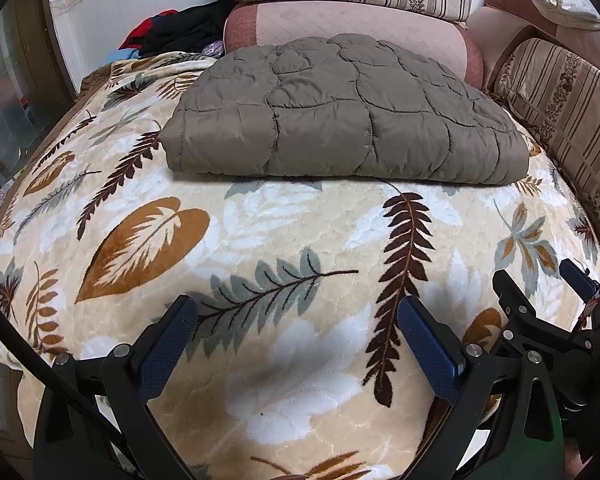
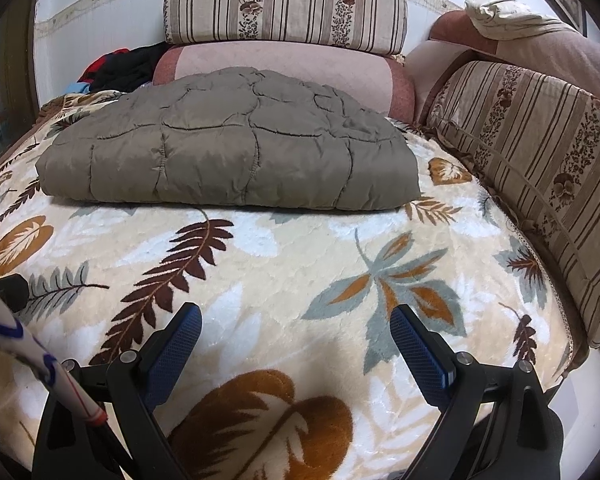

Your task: Fold large clothes

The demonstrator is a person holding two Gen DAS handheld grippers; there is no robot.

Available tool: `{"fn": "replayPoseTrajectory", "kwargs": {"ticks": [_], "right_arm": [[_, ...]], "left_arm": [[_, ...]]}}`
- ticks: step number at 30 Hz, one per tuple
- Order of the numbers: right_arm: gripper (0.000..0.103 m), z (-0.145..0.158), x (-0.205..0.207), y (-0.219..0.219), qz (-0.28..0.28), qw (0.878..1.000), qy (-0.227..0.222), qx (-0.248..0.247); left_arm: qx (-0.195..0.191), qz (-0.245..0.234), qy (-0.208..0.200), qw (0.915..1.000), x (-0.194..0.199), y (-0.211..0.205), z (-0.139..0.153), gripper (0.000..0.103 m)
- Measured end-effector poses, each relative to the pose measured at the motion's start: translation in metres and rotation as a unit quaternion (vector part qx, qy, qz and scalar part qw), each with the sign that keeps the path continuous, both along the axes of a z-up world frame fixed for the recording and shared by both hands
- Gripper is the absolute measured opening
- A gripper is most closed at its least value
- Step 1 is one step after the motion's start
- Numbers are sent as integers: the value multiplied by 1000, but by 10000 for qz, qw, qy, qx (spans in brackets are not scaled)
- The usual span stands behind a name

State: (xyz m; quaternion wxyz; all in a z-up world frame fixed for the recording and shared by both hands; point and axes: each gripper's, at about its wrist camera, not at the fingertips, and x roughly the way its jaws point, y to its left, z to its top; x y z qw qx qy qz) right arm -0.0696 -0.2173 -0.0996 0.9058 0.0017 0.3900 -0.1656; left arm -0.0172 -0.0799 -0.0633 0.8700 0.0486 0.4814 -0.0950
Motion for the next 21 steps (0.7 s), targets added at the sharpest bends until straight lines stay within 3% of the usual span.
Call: {"fn": "replayPoseTrajectory", "kwargs": {"ticks": [21], "right_arm": [[97,-3,2,6,99,9998,150,16]], "left_arm": [[15,38,-13,10000,-2,4,-1,100]]}}
